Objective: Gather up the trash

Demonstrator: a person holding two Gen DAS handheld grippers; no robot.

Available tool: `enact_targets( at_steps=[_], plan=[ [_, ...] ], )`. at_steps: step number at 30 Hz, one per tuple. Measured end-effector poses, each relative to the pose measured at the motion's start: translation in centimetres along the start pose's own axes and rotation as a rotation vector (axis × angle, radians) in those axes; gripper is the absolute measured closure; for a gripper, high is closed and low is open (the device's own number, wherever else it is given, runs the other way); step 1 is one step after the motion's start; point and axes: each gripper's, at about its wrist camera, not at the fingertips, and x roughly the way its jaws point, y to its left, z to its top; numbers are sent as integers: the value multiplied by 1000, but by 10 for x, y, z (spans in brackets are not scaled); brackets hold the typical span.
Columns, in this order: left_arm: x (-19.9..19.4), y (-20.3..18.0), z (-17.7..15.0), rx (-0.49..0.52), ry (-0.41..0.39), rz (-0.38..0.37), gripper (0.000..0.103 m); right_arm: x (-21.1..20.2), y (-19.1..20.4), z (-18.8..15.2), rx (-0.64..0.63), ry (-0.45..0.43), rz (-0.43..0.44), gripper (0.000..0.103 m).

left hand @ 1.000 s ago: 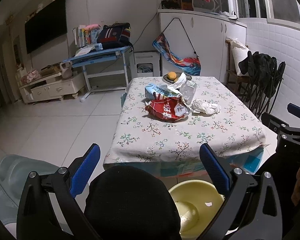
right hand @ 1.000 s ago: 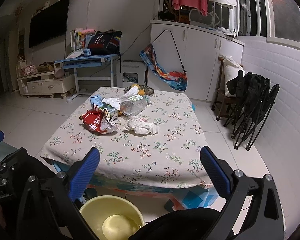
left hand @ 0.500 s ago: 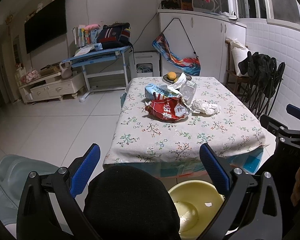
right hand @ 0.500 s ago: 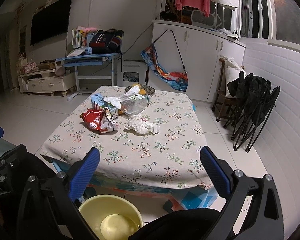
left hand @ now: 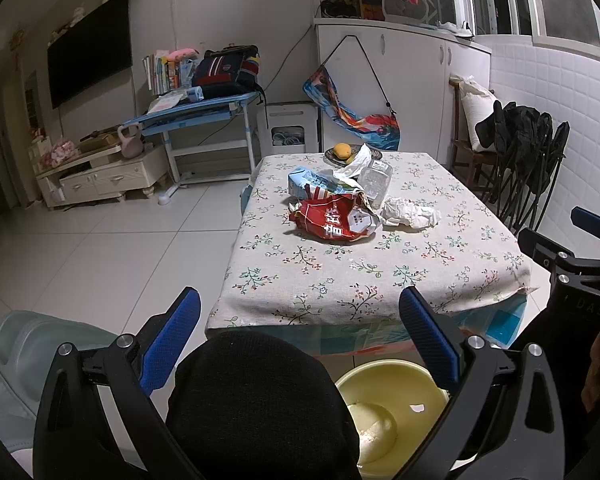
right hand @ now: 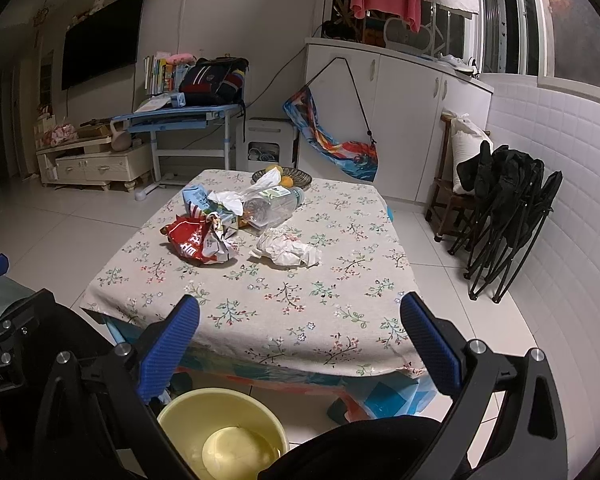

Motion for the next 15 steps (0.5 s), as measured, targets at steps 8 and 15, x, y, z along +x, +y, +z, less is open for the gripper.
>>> enact_targets(
  at_steps=[8, 15],
  plan=[
    [0, 0, 0, 1, 1, 2, 7, 0, 1, 0, 4, 1, 6, 7],
    [4, -3, 0, 4, 7, 6, 7, 3, -3, 0, 30, 18, 31, 7]
  ],
)
